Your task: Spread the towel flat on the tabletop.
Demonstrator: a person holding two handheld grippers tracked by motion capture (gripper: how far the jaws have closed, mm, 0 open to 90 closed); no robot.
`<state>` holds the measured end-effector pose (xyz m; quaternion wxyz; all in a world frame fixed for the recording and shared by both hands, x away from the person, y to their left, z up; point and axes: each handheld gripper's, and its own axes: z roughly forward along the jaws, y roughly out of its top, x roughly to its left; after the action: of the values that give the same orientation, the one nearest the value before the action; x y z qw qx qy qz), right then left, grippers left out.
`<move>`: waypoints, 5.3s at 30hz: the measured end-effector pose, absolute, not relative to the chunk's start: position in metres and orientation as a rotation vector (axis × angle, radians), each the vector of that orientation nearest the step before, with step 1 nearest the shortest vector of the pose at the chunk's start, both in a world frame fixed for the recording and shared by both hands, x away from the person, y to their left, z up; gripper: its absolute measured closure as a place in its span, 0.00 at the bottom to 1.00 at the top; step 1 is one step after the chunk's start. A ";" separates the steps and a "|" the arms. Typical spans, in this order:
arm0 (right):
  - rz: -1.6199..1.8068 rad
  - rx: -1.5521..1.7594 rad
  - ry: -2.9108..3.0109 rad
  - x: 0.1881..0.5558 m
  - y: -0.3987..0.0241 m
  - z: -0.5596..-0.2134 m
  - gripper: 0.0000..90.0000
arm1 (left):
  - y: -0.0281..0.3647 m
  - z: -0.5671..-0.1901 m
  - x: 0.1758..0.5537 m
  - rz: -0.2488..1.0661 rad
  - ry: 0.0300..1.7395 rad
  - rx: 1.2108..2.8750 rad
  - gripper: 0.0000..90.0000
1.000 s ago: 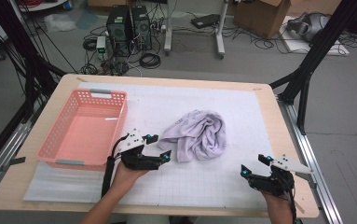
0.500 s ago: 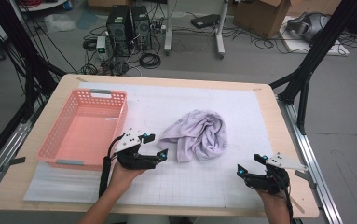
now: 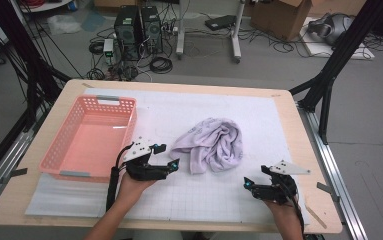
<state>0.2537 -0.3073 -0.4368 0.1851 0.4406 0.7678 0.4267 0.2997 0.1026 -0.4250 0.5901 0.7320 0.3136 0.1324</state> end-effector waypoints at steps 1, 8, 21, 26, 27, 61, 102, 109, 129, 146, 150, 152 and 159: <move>1.214 1.244 2.176 0.256 -0.303 -0.438 0.25 | 0.102 -0.425 0.300 0.307 0.731 1.710 0.29; 1.195 1.160 2.247 0.281 -0.260 -0.441 0.29 | 0.103 -0.427 0.302 0.303 0.746 1.713 0.29; 1.052 1.138 2.302 0.298 -0.235 -0.447 0.75 | 0.103 -0.430 0.304 0.282 0.760 1.716 0.29; 1.149 1.117 2.277 0.289 -0.253 -0.430 0.86 | 0.103 -0.430 0.304 0.283 0.763 1.714 0.30; 1.170 1.114 2.263 0.287 -0.257 -0.425 0.86 | 0.103 -0.430 0.304 0.284 0.766 1.712 0.30; 1.173 1.246 1.977 0.257 -0.330 -0.403 0.69 | 0.031 -0.440 0.321 0.217 0.732 1.942 0.33; 1.150 0.957 2.476 0.190 -0.315 -0.414 0.84 | 0.096 -0.418 0.363 0.381 1.041 1.911 0.68; 1.296 1.071 2.232 0.201 -0.332 -0.393 0.68 | 0.088 -0.396 0.343 0.387 0.832 1.891 0.60; 1.133 1.112 2.411 0.351 -0.266 -0.406 0.95 | 0.102 -0.404 0.345 0.361 0.910 1.944 0.50; 1.197 1.408 1.776 0.440 -0.277 -0.356 0.92 | 0.106 -0.410 0.334 0.285 0.854 1.973 0.41; 1.112 1.428 1.849 0.438 -0.284 -0.357 0.72 | 0.101 -0.406 0.327 0.263 0.774 1.968 0.44; 1.090 1.410 1.871 0.433 -0.285 -0.356 0.70 | 0.100 -0.405 0.325 0.252 0.748 1.971 0.46; 1.065 1.285 2.011 0.392 -0.304 -0.355 0.67 | 0.086 -0.401 0.321 0.188 0.635 1.991 0.43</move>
<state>0.3922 -0.3043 -0.3548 0.2611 0.4748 0.7427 0.3935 0.3214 0.0862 -0.4015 0.4982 0.8227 0.2625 0.0775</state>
